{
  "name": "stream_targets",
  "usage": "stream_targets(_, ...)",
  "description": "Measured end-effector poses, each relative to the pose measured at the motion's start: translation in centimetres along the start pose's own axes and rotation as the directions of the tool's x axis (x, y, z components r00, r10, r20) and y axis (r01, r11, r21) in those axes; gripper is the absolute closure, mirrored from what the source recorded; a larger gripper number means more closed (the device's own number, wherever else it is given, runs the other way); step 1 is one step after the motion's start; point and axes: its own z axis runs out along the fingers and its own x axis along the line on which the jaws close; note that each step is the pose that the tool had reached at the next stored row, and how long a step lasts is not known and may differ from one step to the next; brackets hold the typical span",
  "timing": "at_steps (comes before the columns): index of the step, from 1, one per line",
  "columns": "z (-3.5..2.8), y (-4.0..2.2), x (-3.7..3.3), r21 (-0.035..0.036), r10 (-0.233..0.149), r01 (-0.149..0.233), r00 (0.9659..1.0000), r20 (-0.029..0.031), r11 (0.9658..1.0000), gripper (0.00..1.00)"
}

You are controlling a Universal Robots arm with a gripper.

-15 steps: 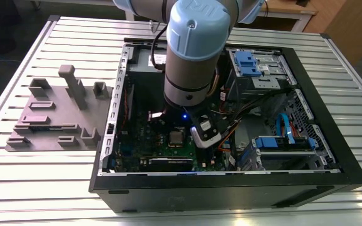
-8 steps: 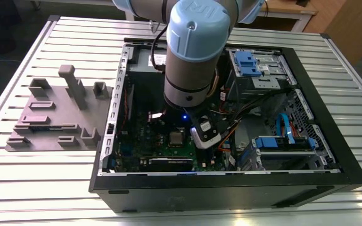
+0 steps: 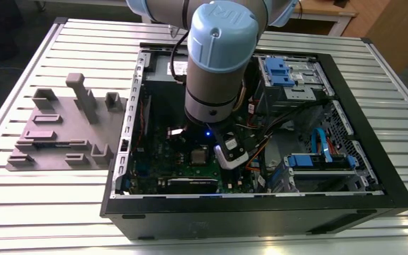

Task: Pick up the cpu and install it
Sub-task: 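Place the cpu into insertion slot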

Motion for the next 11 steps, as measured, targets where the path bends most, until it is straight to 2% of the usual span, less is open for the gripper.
stream_targets(5, 0.04, 0.01, 0.0, -0.0004, 0.0, 0.0, 1.0, -0.0001, 1.0, 0.53)
stream_targets(11, -0.23, 0.01, 0.01, -0.0005, 0.0, 0.0, 1.0, -0.0019, 1.0, 0.53)
